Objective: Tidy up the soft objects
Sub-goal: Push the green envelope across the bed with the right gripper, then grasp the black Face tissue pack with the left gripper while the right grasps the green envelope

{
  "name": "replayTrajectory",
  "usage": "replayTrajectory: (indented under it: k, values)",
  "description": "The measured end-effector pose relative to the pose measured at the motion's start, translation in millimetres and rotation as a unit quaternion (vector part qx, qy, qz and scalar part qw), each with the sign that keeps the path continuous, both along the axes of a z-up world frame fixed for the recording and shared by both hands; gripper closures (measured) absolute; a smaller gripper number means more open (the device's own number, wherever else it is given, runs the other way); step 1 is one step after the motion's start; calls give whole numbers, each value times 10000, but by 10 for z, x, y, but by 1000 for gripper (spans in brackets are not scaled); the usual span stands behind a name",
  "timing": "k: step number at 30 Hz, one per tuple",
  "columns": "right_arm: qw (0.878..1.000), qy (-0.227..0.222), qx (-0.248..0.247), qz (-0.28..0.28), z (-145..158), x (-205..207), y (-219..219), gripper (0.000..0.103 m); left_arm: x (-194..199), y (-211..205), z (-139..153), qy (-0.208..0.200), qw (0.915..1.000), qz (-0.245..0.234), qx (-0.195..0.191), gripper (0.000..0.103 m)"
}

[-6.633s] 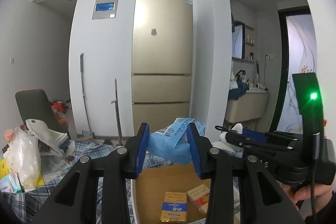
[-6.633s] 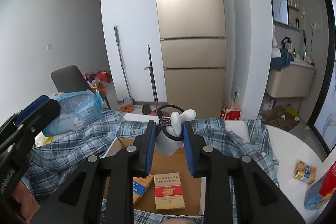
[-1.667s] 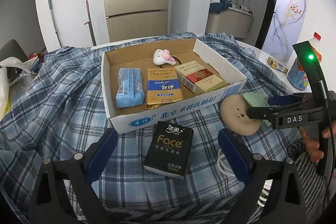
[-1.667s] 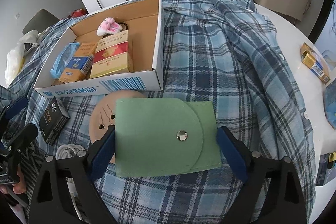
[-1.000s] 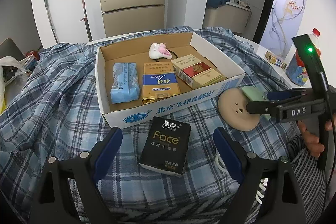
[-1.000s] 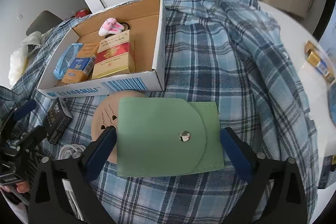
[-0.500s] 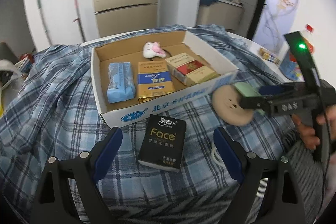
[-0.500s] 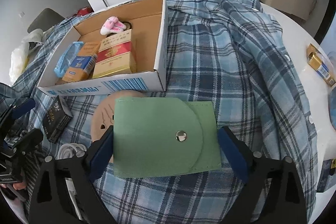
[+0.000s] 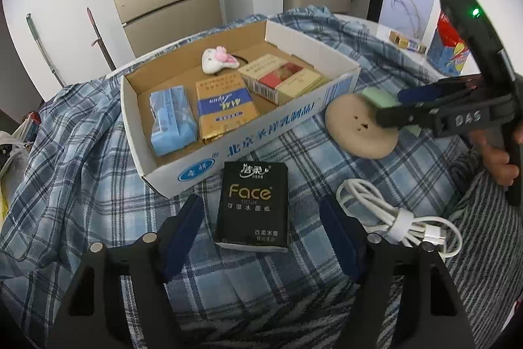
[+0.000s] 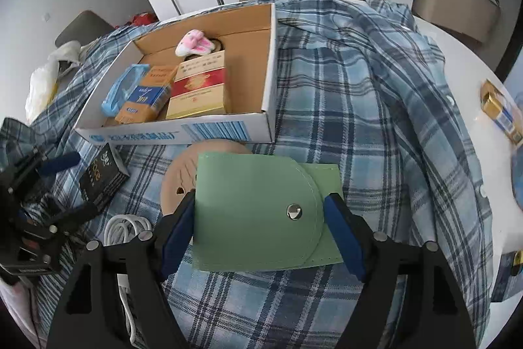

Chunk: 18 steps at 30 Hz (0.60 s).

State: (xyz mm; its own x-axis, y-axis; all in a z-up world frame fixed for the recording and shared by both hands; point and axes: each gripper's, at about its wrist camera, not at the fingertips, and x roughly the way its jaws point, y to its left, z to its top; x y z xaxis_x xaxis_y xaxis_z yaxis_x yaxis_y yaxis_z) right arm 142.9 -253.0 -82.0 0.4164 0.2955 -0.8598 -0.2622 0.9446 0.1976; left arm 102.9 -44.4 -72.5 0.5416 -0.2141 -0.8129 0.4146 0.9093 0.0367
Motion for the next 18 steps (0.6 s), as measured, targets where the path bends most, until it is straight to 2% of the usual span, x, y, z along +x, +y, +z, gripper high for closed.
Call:
replayTrajectory:
  k: [4, 6, 7, 9, 12, 18]
  values:
    - [9999, 3, 96, -32, 34, -7, -38, 26, 92, -7, -82, 216, 9997, 87, 74, 30]
    - [9998, -24, 172, -78, 77, -18, -71, 24, 113, 2, -106, 292, 9994, 138, 93, 39]
    - [9997, -22, 175, -145, 96, -25, -91, 22, 119, 6, -117, 316, 9993, 177, 117, 49]
    - [9993, 14, 173, -342, 136, -18, -130, 18, 114, 3, -125, 326, 9993, 160, 117, 54]
    - [9973, 165, 234, -672, 225, 6, -166, 17, 34, -14, -46, 82, 9999, 69, 63, 55]
    - [9943, 362, 124, -993, 368, 2, -89, 12, -203, -3, 236, -718, 9972, -39, -207, 55]
